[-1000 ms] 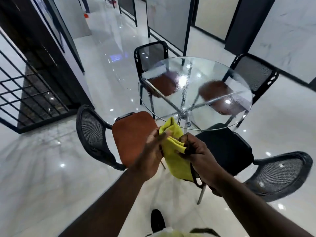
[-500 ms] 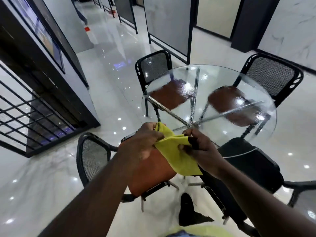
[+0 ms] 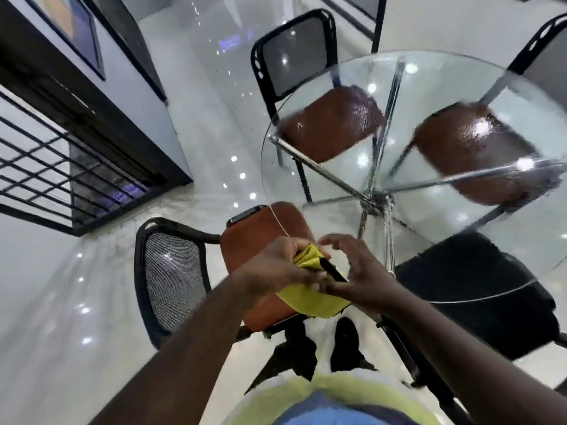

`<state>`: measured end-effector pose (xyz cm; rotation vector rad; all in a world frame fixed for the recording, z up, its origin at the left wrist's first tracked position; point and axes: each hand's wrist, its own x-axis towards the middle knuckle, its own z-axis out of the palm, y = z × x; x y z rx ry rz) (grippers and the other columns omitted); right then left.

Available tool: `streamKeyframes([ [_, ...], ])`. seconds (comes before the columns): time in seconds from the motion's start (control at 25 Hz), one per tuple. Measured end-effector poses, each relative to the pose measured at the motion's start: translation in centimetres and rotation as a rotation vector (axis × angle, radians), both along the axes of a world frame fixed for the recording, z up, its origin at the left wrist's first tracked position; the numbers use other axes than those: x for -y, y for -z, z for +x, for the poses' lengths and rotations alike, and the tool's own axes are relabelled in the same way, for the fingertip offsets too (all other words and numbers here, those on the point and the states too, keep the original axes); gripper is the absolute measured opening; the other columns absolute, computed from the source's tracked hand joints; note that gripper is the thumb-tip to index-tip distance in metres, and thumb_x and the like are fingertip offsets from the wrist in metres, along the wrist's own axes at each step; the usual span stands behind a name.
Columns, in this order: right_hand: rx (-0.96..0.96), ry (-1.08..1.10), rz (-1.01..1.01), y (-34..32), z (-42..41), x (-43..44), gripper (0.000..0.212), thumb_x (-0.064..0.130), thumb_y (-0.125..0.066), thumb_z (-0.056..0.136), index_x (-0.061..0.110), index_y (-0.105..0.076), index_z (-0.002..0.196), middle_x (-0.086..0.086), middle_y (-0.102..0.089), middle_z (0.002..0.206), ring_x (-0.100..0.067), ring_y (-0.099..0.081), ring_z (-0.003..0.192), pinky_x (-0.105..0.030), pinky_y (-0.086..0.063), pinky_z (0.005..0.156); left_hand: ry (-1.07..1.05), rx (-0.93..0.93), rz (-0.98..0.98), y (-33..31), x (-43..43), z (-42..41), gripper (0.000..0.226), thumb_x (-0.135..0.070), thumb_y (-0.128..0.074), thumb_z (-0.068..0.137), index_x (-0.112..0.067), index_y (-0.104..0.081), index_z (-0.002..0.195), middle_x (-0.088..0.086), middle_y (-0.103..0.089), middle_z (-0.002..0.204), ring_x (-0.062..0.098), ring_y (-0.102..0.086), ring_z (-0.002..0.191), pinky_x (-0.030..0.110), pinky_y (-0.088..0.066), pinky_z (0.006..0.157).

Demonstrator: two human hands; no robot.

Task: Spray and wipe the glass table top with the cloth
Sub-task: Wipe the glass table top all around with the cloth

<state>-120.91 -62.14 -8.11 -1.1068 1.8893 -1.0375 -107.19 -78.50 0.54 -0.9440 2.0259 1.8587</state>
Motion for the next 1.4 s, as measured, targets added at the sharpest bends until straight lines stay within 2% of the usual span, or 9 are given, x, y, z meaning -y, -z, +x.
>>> streamKeyframes([
  [0.12, -0.020, -0.236, 0.270, 0.7, -1.4, -0.7, 0.075, 0.080, -0.084, 0.068, 0.058, -0.056, 0.134, 0.023, -0.057, 0.133, -0.013, -0.057, 0.131, -0.051, -0.052, 0.110, -0.032, -0.025, 0.088, 1.6, 1.9, 0.2, 0.029, -0.004, -0.074, 0.092, -0.010, -0.075, 0.120, 0.017, -0.075, 0.118, 0.037, -0.068, 0.117, 0.049, -0.053, 0.103],
  [0.28, -0.009, -0.190, 0.288, 0.4, -2.2, -0.8, 0.042, 0.046, -0.087, 0.082, 0.062, -0.055, 0.105, 0.018, -0.069, 0.088, -0.004, -0.068, 0.079, -0.037, -0.061, 0.074, -0.028, -0.024, 0.082, 4.7, 2.6, -0.5, 0.028, -0.011, -0.069, 0.099, -0.015, -0.071, 0.127, 0.010, -0.074, 0.121, 0.020, -0.069, 0.113, 0.029, -0.054, 0.096],
  [0.36, -0.079, -0.124, 0.337, 0.6, -2.0, -0.6, 0.040, 0.053, -0.082, 0.083, 0.050, -0.057, 0.113, 0.009, -0.072, 0.089, -0.010, -0.070, 0.077, -0.048, -0.062, 0.073, -0.093, -0.023, 0.031, 6.7, 2.7, -1.2, 0.027, -0.009, -0.066, 0.100, -0.014, -0.069, 0.127, 0.012, -0.073, 0.121, 0.013, -0.066, 0.107, 0.020, -0.053, 0.089],
  [0.52, -0.250, 0.038, 0.356, 1.6, -2.4, 1.1, 0.050, 0.041, -0.081, 0.088, 0.053, -0.058, 0.131, 0.011, -0.071, 0.110, -0.015, -0.070, 0.089, -0.037, -0.059, 0.075, -0.305, -0.037, 0.009, 10.4, 2.8, -3.1, 0.029, 0.003, -0.063, 0.098, -0.007, -0.065, 0.124, 0.015, -0.071, 0.120, 0.009, -0.062, 0.101, 0.017, -0.050, 0.084],
  [0.76, -0.834, 0.149, 0.245, 5.4, -2.2, 4.6, 0.072, 0.011, -0.080, 0.072, 0.030, -0.069, 0.140, -0.006, -0.064, 0.117, -0.036, -0.068, 0.079, -0.038, -0.054, 0.060, -0.712, -0.059, -0.084, 14.8, 3.1, -6.0, 0.040, -0.005, -0.067, 0.095, -0.031, -0.065, 0.125, 0.005, -0.064, 0.133, 0.014, -0.060, 0.121, 0.028, -0.051, 0.101],
  [0.96, -0.814, -0.192, 0.366, 9.4, -0.8, 4.2, 0.068, 0.050, -0.079, 0.084, 0.027, -0.063, 0.145, -0.010, -0.063, 0.131, -0.036, -0.065, 0.111, -0.047, -0.055, 0.089, -0.892, 0.155, -0.031, 18.8, 2.5, -4.4, 0.035, -0.012, -0.069, 0.096, -0.018, -0.059, 0.129, 0.007, -0.065, 0.127, 0.019, -0.065, 0.107, 0.038, -0.053, 0.103],
  [1.08, -0.838, -0.150, 0.216, 9.9, -0.8, 5.2, 0.060, 0.047, -0.068, 0.095, 0.029, -0.058, 0.152, -0.007, -0.054, 0.156, -0.031, -0.055, 0.137, -0.047, -0.047, 0.108, -0.934, 0.098, 0.119, 19.9, 2.5, -3.9, 0.033, -0.004, -0.067, 0.097, -0.014, -0.059, 0.127, 0.005, -0.068, 0.115, 0.020, -0.068, 0.105, 0.047, -0.054, 0.106],
  [1.2, -0.894, -0.255, 0.212, 12.2, -0.5, 6.5, 0.067, 0.047, -0.052, 0.104, 0.035, -0.034, 0.167, -0.003, -0.026, 0.177, -0.027, -0.027, 0.163, -0.052, -0.025, 0.130, -0.973, 0.132, 0.146, 20.3, 3.1, -3.7, 0.034, -0.009, -0.064, 0.099, -0.015, -0.058, 0.132, 0.004, -0.068, 0.120, 0.015, -0.065, 0.102, 0.043, -0.053, 0.103],
  [1.4, -0.940, -0.294, 0.205, 15.1, -0.6, 7.5, 0.063, 0.048, -0.039, 0.112, 0.036, -0.020, 0.171, 0.000, -0.015, 0.180, -0.023, -0.014, 0.167, -0.056, -0.016, 0.133, -1.088, 0.082, 0.383, 20.5, 4.2, -4.2, 0.028, -0.010, -0.054, 0.106, -0.011, -0.054, 0.134, 0.018, -0.068, 0.124, 0.023, -0.070, 0.093, 0.042, -0.059, 0.088],
])
